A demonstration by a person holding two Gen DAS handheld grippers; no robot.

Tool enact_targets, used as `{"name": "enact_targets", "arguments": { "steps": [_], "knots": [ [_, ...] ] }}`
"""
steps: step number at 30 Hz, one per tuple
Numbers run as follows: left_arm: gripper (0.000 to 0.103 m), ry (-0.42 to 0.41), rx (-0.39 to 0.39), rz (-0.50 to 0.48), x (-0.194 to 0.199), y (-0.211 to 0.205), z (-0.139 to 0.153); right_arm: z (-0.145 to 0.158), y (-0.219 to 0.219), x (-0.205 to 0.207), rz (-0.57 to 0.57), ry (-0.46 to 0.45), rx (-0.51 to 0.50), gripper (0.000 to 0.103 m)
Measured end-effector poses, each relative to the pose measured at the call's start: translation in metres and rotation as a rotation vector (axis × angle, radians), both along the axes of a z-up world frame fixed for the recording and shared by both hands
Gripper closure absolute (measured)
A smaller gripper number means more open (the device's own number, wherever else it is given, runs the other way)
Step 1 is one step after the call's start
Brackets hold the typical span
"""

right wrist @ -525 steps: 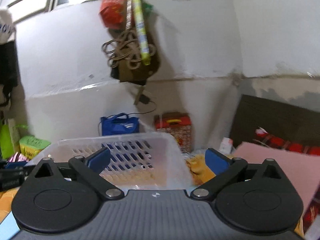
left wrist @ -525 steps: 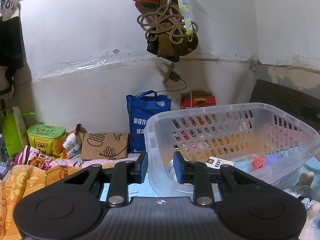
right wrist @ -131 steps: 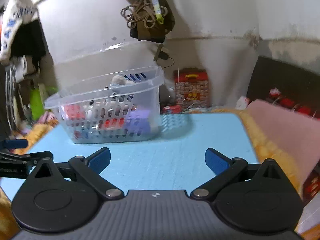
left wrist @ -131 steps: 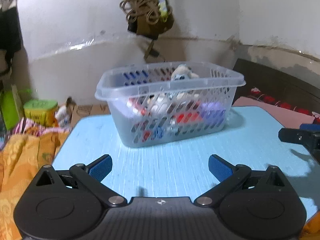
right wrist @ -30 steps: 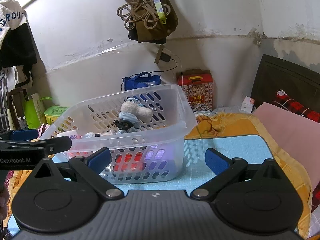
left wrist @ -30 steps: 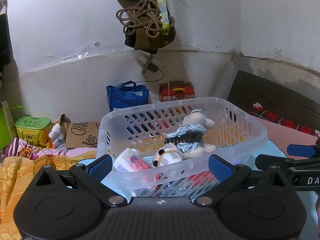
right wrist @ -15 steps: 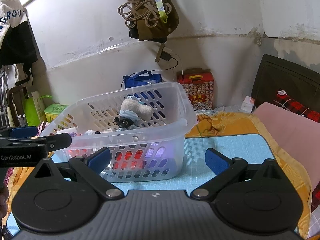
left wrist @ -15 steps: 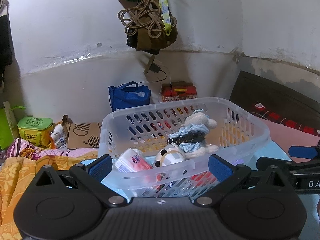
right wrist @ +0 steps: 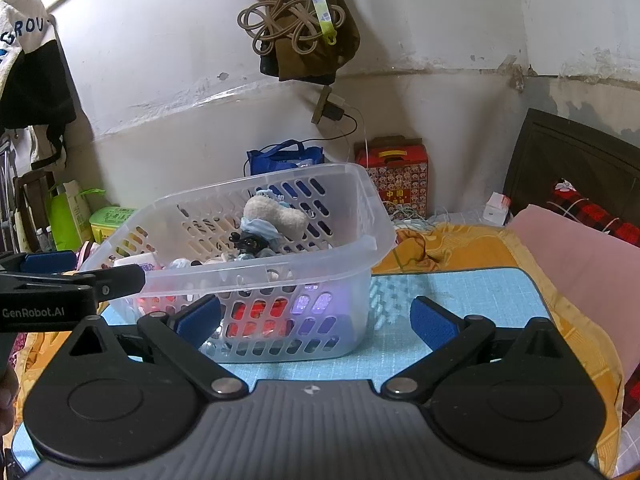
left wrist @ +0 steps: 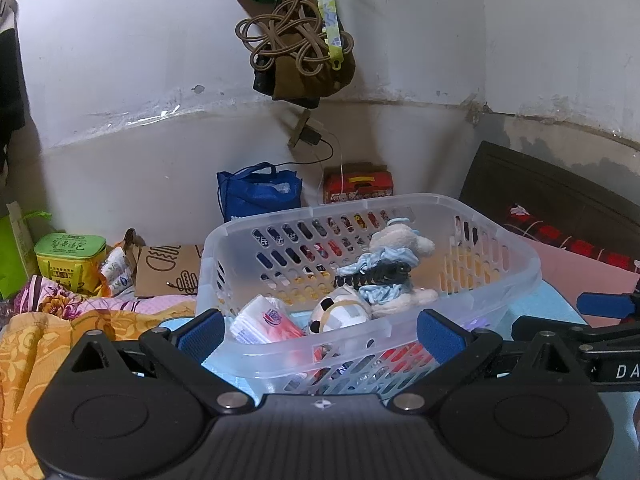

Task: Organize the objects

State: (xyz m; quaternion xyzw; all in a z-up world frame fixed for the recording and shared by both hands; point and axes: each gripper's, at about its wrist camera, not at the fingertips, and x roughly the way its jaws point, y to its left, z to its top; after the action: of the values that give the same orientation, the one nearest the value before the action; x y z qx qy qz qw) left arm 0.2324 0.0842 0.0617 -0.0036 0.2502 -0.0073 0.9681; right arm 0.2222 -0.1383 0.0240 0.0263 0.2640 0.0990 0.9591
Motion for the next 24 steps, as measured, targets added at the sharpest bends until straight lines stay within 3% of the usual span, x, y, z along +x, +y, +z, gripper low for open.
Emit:
{"name": "enact_targets", "arguments": {
  "steps": [24],
  "knots": [
    [0.0, 0.007, -0.007, -0.001, 0.0014, -0.0001, -0.0017, -0.0042, 0.0011, 0.0001, 0.001, 0.008, -0.014, 0.0]
  ]
}}
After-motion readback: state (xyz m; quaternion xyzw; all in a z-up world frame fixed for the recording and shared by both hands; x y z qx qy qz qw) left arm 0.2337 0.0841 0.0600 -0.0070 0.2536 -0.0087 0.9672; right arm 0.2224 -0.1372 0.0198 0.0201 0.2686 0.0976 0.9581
